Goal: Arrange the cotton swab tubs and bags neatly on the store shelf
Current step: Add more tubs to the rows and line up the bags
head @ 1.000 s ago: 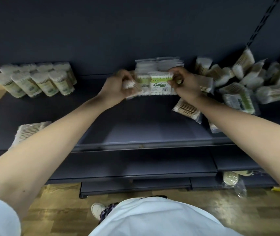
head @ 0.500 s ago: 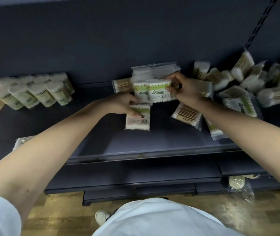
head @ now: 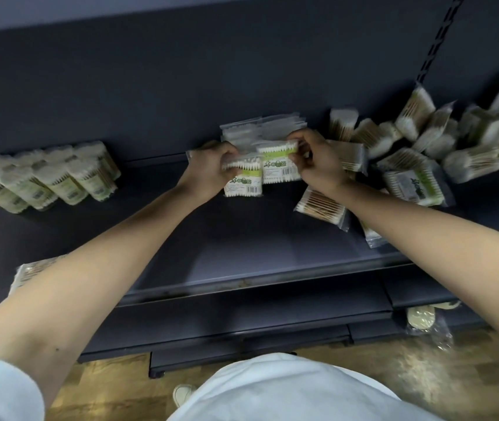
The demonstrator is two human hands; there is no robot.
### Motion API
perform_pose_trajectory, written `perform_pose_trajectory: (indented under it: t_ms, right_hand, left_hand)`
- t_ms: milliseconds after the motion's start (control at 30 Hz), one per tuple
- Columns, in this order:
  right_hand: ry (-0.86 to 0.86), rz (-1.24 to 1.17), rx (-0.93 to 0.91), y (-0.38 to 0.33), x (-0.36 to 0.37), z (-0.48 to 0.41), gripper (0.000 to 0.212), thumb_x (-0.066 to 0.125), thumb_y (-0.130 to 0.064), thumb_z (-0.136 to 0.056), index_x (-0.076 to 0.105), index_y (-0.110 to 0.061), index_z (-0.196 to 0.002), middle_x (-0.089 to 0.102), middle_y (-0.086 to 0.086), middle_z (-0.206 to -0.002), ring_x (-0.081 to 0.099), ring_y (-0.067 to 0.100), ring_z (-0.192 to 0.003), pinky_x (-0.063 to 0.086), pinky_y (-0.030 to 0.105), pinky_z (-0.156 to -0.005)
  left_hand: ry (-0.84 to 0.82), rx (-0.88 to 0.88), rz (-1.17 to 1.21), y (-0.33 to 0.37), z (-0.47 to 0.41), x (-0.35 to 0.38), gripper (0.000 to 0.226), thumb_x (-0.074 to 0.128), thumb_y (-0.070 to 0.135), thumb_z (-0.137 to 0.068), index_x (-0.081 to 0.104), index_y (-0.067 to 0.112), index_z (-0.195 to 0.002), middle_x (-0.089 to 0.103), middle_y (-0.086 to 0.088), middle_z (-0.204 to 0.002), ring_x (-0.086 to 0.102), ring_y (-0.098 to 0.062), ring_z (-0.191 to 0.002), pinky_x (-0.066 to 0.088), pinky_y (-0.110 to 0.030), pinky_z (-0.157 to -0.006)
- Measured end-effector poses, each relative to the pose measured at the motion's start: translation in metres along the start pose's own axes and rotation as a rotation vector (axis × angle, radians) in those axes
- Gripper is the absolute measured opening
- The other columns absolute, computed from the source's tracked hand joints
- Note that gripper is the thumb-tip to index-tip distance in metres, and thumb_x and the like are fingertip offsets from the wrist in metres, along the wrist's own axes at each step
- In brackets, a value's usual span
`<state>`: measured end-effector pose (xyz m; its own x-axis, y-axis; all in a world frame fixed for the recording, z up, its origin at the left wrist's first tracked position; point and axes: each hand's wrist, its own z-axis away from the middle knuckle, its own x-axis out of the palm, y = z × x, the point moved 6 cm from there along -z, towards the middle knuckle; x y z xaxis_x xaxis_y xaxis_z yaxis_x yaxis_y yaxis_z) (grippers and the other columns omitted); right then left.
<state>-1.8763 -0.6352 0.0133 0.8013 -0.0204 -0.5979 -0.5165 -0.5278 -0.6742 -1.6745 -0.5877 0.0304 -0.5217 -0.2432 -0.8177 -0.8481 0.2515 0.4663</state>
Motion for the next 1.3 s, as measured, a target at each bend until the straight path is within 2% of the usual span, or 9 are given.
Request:
perform_pose_trajectory:
  t_ms: [233,467,600,767,900,1033,1167,1233,1300]
  right_hand:
    - [0.000,0.114,0.076,0.028,-0.028,0.005,0.033,0.058,-0.007,-0.086,0.056,-0.012,-0.119,0.060,0.012,-0.106,0.055,0.014,-0.084,0.045,0.021,-0.077]
    - [-0.029,0.131,0.104,0.022,-0.026,0.005,0.033,0.068,-0.016,-0.083,0.061,-0.012,-0.115,0.061,0.005,-0.098,0.054,0.010,-0.080,0.038,0.011,-0.070]
    - [-0.012,0.132,0.106,0.020,-0.013,0.010,0.030,0.070,-0.012,-0.079,0.061,-0.009,-0.108,0.065,0.008,-0.099,0.057,0.014,-0.081,0.044,0.024,-0.080]
    - [0.033,0.235,0.086,0.015,-0.017,0.013,0.032,0.061,-0.004,-0.083,0.062,-0.011,-0.114,0.057,0.015,-0.114,0.058,0.018,-0.093,0.036,0.015,-0.089]
    - [0.007,0.286,0.108,0.007,-0.017,0.012,0.034,0.060,-0.005,-0.083,0.062,-0.013,-0.115,0.056,0.011,-0.123,0.052,0.019,-0.114,0.029,0.012,-0.095]
    - [-0.010,0.202,0.145,0.002,-0.018,0.013,0.033,0.065,-0.010,-0.082,0.060,-0.012,-0.115,0.066,0.007,-0.109,0.063,0.018,-0.097,0.037,0.010,-0.081]
    - [0.011,0.096,0.218,0.006,-0.019,0.017,0.039,0.065,-0.005,-0.082,0.054,-0.008,-0.119,0.062,0.008,-0.115,0.059,0.008,-0.086,0.035,-0.007,-0.066]
    - [0.006,0.066,0.255,0.007,-0.015,0.018,0.040,0.063,-0.004,-0.082,0.053,-0.007,-0.121,0.063,0.008,-0.114,0.059,0.008,-0.088,0.037,-0.005,-0.066]
    - [-0.005,0.039,0.284,0.006,-0.011,0.021,0.043,0.062,-0.005,-0.082,0.051,-0.010,-0.123,0.063,0.007,-0.112,0.063,0.015,-0.093,0.043,0.006,-0.073]
  left_hand:
    - [0.063,-0.003,0.004,0.014,-0.003,0.007,0.024,0.071,0.016,-0.082,0.065,0.005,-0.103,0.056,-0.012,-0.114,0.056,-0.019,-0.104,0.045,-0.024,-0.090]
    - [0.072,-0.057,-0.072,0.014,-0.004,0.014,0.027,0.068,0.025,-0.085,0.062,0.009,-0.105,0.048,-0.011,-0.119,0.048,-0.025,-0.113,0.041,-0.029,-0.096]
    - [0.064,-0.072,-0.036,0.010,-0.003,0.014,0.027,0.069,0.023,-0.083,0.061,0.007,-0.104,0.049,-0.013,-0.119,0.053,-0.023,-0.106,0.039,-0.022,-0.089]
    - [-0.003,-0.103,-0.045,0.010,-0.006,0.014,0.027,0.068,0.026,-0.084,0.057,0.013,-0.106,0.047,-0.010,-0.121,0.051,-0.026,-0.111,0.044,-0.036,-0.097]
    - [0.047,-0.128,-0.038,0.013,0.001,0.019,0.042,0.071,0.022,-0.082,0.050,0.012,-0.117,0.039,-0.013,-0.127,0.046,-0.026,-0.114,0.043,-0.034,-0.098]
    - [0.122,-0.163,0.079,0.014,0.013,0.023,0.058,0.071,0.014,-0.082,0.037,0.009,-0.129,0.030,-0.016,-0.133,0.044,-0.021,-0.111,0.043,-0.023,-0.092]
    - [0.101,-0.218,0.165,0.006,0.015,0.028,0.063,0.071,0.016,-0.082,0.033,0.011,-0.132,0.029,-0.014,-0.137,0.054,-0.028,-0.108,0.043,-0.023,-0.089]
    - [0.085,-0.237,0.184,0.003,0.014,0.031,0.064,0.071,0.018,-0.082,0.032,0.012,-0.133,0.034,-0.014,-0.137,0.056,-0.030,-0.107,0.043,-0.024,-0.090]
    - [0.080,-0.241,0.213,0.003,0.015,0.031,0.067,0.072,0.020,-0.082,0.031,0.013,-0.134,0.034,-0.012,-0.139,0.054,-0.026,-0.113,0.043,-0.024,-0.093]
